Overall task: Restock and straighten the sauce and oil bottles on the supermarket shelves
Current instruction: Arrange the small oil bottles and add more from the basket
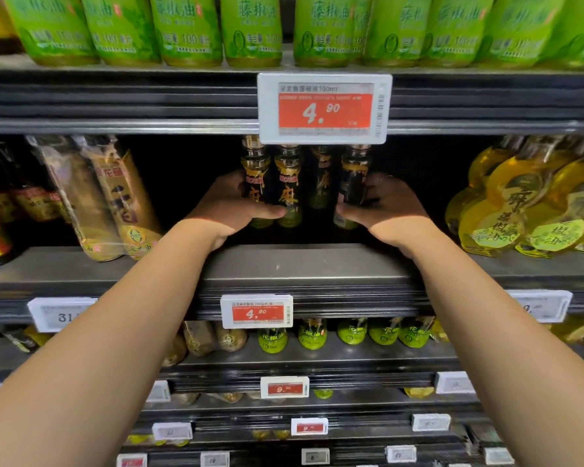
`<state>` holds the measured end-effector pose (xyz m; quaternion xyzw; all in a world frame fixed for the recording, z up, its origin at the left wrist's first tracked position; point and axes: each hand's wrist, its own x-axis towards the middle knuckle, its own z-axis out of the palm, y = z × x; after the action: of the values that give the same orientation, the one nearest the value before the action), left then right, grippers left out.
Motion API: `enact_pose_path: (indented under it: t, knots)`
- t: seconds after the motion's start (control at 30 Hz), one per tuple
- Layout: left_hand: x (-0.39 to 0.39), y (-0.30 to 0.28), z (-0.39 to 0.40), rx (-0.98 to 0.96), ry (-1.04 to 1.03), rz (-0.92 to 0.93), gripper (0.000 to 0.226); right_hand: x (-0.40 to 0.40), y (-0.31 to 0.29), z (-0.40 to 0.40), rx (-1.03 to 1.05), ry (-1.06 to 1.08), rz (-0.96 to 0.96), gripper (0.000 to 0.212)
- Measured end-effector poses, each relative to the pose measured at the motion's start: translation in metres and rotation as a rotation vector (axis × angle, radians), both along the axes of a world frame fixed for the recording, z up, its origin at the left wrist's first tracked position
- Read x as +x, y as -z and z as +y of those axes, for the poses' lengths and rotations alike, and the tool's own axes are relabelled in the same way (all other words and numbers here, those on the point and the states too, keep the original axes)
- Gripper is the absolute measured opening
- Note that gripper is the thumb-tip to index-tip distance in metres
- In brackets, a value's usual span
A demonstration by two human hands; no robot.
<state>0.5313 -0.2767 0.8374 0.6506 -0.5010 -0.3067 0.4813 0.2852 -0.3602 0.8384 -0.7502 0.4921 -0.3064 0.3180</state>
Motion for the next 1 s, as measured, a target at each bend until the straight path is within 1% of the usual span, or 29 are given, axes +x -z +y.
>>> enact_pose_path:
  t: [0.07,0.13,0.23,0.33,0.37,0.43,0.5,0.57,0.63,0.7,0.77,0.8,0.93,1.0]
  knots:
    - [0.001,0.003,-0.001,-0.046,0.023,0.112,0.063,-0.002,0.004,-0.003,0.067,-0.056,-0.1,0.056]
    - [0.003,0.006,-0.003,-0.065,0.031,0.124,0.059,-0.003,0.007,-0.006,0.099,-0.111,-0.15,0.052]
    - [0.005,0.009,-0.006,-0.075,0.05,0.123,0.056,-0.001,0.01,-0.005,0.073,-0.13,-0.111,0.05]
    - [0.006,0.011,-0.009,-0.079,0.05,0.136,0.058,0.002,0.008,-0.004,0.03,-0.103,-0.046,0.069]
    - [0.006,0.011,-0.009,-0.081,0.052,0.135,0.057,0.002,0.008,-0.005,0.007,-0.097,-0.027,0.071]
    - [0.006,0.012,-0.01,-0.086,0.053,0.133,0.056,0.003,0.008,-0.009,0.003,-0.114,-0.048,0.065]
    - [0.006,0.013,-0.011,-0.091,0.057,0.134,0.055,0.003,0.008,-0.012,0.057,-0.174,-0.109,0.059]
    - [0.005,0.013,-0.011,-0.096,0.064,0.131,0.056,0.003,0.006,-0.011,0.093,-0.206,-0.123,0.059]
    - [0.005,0.013,-0.012,-0.109,0.073,0.139,0.058,0.006,0.004,-0.007,0.073,-0.191,-0.077,0.068]
    - [0.005,0.013,-0.013,-0.122,0.085,0.154,0.062,0.012,0.001,-0.001,-0.018,-0.121,0.044,0.079]
    - [0.005,0.014,-0.014,-0.129,0.102,0.164,0.064,0.018,-0.002,0.0,-0.111,-0.047,0.135,0.076]
    - [0.005,0.014,-0.015,-0.135,0.108,0.17,0.063,0.02,-0.004,-0.001,-0.111,-0.04,0.135,0.073]
    - [0.007,0.016,-0.017,-0.147,0.098,0.181,0.063,0.018,-0.008,-0.007,0.053,-0.199,-0.031,0.056]
    - [0.007,0.017,-0.017,-0.148,0.1,0.177,0.064,0.018,-0.006,-0.007,0.058,-0.188,-0.047,0.06]
